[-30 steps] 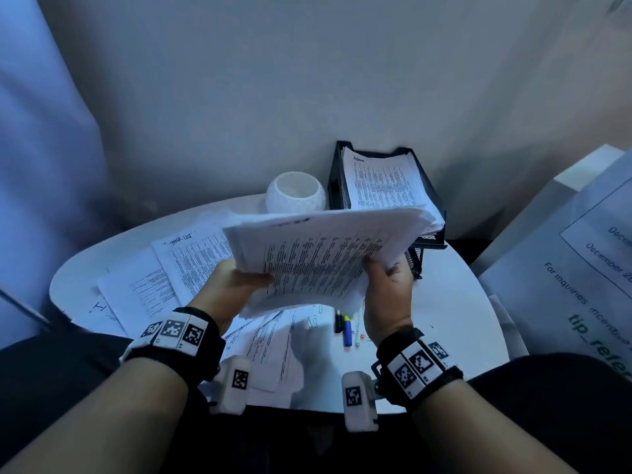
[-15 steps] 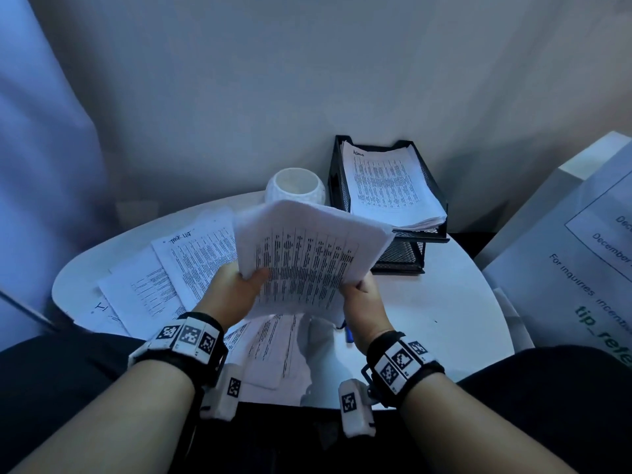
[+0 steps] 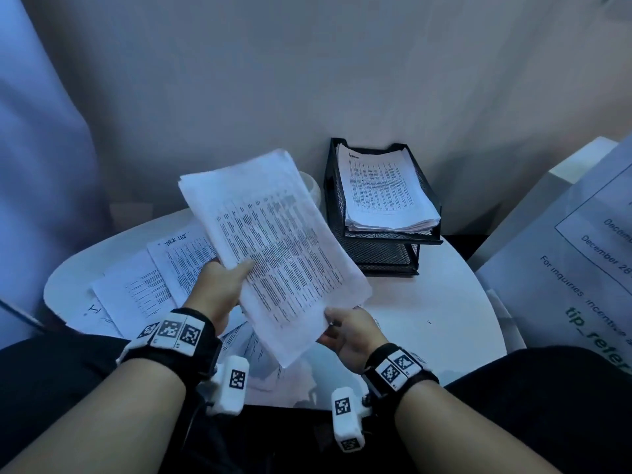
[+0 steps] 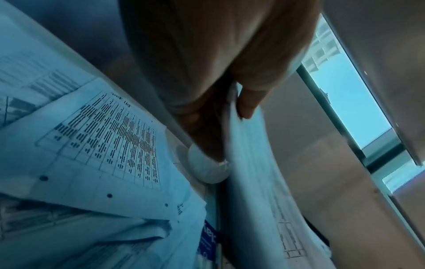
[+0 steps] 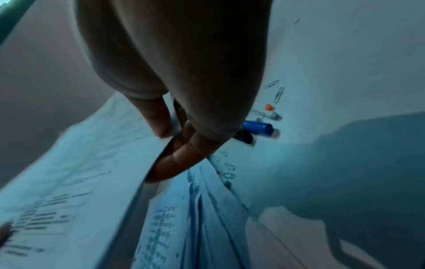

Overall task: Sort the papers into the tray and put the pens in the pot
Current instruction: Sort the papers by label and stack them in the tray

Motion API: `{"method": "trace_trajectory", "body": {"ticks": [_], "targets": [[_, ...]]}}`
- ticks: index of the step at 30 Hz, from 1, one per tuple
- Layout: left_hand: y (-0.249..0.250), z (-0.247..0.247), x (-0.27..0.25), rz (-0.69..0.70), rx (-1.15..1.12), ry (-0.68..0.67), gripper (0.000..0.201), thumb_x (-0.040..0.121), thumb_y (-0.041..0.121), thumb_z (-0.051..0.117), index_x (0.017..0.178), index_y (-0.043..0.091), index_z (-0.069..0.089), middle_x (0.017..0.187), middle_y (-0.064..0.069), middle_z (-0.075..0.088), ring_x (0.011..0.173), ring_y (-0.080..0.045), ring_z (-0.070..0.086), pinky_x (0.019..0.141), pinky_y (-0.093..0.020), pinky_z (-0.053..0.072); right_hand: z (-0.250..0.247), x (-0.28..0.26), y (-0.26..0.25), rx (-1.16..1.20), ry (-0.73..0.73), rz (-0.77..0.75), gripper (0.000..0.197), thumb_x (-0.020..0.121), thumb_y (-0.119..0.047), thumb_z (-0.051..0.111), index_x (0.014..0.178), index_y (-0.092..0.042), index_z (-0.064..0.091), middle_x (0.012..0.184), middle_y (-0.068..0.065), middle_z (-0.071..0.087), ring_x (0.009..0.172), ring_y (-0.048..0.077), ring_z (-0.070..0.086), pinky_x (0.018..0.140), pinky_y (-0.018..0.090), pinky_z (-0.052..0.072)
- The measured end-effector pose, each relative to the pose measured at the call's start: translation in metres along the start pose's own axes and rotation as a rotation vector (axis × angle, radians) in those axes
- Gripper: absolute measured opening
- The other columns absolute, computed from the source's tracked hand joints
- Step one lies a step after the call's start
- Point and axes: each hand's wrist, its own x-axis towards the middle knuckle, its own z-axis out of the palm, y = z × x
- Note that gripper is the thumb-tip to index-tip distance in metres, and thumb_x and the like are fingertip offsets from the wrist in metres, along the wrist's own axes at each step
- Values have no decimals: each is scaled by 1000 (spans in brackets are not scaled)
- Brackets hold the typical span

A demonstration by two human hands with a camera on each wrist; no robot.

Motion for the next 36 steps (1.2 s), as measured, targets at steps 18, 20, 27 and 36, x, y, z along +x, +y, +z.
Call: {"method": "trace_trajectory", "body": {"ticks": [18, 20, 27, 36], "targets": [[12, 5, -10, 105, 820, -305, 14, 93, 47, 64, 98, 36, 72, 103, 12, 74, 93, -12, 68, 90, -33, 53, -95, 59, -49, 123, 613, -19, 15, 100, 3, 47, 90, -7, 50, 69, 4, 46, 53, 13, 42, 41, 22, 34], [17, 5, -11, 129, 837, -297, 13, 94, 45, 64, 99, 36, 72, 101, 12, 73, 89, -11, 66, 82, -30, 50, -93, 75, -65, 119, 618, -54, 19, 99, 7, 43, 86, -7, 49, 70, 6, 46, 54, 14, 43, 46, 24, 35], [18, 3, -1, 145, 879, -272, 16, 94, 48, 64, 101, 36, 71, 94, 16, 73, 88, -2, 64, 73, -25, 45, -74, 125, -113, 158, 689, -62, 28, 97, 4, 37, 75, -8, 48, 69, 7, 47, 60, 21, 46, 53, 28, 38], [14, 6, 13, 100, 926, -269, 19, 94, 50, 64, 104, 35, 71, 92, 19, 72, 88, -2, 64, 77, -27, 45, -78, 162, -120, -463, 684, -135, 47, 104, -47, 47, 92, -7, 69, 95, 18, 69, 97, 36, 66, 91, 43, 55]]}}
